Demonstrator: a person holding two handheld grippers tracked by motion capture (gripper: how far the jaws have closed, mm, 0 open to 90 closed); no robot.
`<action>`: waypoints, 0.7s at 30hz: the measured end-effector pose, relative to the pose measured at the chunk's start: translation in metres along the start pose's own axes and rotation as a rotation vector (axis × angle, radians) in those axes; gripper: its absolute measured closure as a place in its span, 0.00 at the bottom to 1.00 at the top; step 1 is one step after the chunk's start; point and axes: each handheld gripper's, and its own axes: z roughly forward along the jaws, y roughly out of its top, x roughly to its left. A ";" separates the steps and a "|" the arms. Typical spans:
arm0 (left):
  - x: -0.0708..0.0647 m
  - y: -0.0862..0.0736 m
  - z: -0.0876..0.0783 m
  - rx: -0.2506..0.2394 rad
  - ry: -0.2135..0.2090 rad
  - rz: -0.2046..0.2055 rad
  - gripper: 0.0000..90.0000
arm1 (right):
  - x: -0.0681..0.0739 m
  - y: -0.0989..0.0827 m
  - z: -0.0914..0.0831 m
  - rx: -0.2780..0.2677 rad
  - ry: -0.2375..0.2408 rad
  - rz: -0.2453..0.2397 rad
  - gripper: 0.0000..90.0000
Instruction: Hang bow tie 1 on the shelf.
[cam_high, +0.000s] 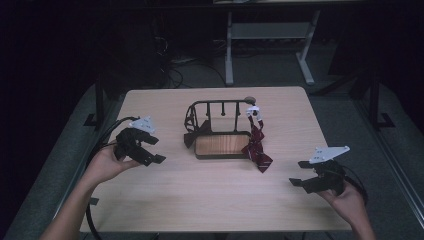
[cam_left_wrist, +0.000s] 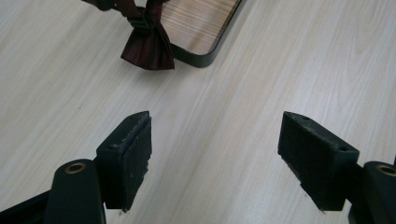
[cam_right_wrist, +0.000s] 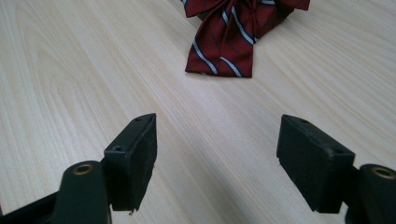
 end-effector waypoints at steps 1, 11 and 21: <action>0.000 -0.001 0.001 -0.007 0.001 -0.007 0.28 | 0.000 0.000 0.000 0.000 0.000 0.000 0.32; -0.003 -0.014 0.009 -0.016 -0.002 -0.014 0.27 | 0.000 -0.001 0.002 0.002 -0.001 0.002 0.31; -0.008 -0.028 0.014 -0.034 0.008 -0.025 0.25 | 0.000 -0.002 0.002 0.006 0.000 0.006 0.31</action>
